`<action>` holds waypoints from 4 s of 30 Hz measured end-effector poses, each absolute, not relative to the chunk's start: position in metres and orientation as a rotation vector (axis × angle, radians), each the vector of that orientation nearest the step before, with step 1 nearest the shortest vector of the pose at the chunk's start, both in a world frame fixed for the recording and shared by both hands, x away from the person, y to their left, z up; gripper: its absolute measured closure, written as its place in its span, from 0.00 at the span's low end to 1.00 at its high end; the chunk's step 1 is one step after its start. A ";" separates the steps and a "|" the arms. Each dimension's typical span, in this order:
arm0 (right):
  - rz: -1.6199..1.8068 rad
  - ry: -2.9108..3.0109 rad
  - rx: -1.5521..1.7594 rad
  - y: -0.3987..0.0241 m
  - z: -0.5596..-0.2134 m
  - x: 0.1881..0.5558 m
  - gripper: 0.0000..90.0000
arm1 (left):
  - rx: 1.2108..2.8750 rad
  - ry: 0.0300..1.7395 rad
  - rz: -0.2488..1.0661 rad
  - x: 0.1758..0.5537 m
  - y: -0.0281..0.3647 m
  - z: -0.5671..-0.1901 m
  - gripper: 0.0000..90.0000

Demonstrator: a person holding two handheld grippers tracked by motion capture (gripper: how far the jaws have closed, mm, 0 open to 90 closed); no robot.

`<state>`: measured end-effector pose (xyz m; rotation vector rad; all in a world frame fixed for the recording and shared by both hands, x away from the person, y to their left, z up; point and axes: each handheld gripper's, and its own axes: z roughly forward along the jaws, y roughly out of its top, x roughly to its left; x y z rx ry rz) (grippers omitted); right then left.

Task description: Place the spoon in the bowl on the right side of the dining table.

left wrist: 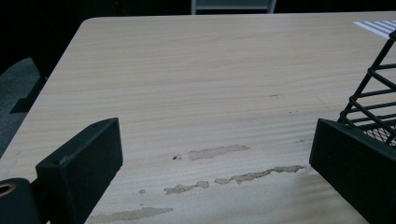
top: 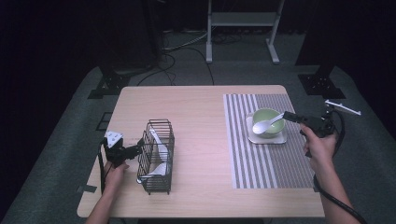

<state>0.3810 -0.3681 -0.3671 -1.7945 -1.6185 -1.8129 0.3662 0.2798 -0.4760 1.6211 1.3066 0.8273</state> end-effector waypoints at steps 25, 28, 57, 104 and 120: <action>-1.829 -1.556 -1.869 -0.384 -0.373 0.387 0.95 | 1.622 1.305 0.829 0.366 0.280 -0.476 0.02; -1.831 -1.550 -1.874 -0.385 -0.374 0.388 0.95 | 1.623 1.304 0.830 0.366 0.280 -0.476 0.02; -1.834 -1.507 -1.953 -0.393 -0.386 0.398 0.95 | 1.623 1.304 0.829 0.366 0.280 -0.476 0.02; -1.747 -1.466 -2.048 -0.400 -0.427 0.409 0.94 | 1.622 1.307 0.830 0.366 0.280 -0.476 0.02; -1.724 -1.470 -2.084 -0.405 -0.434 0.411 0.91 | 1.617 1.313 0.824 0.366 0.280 -0.476 0.02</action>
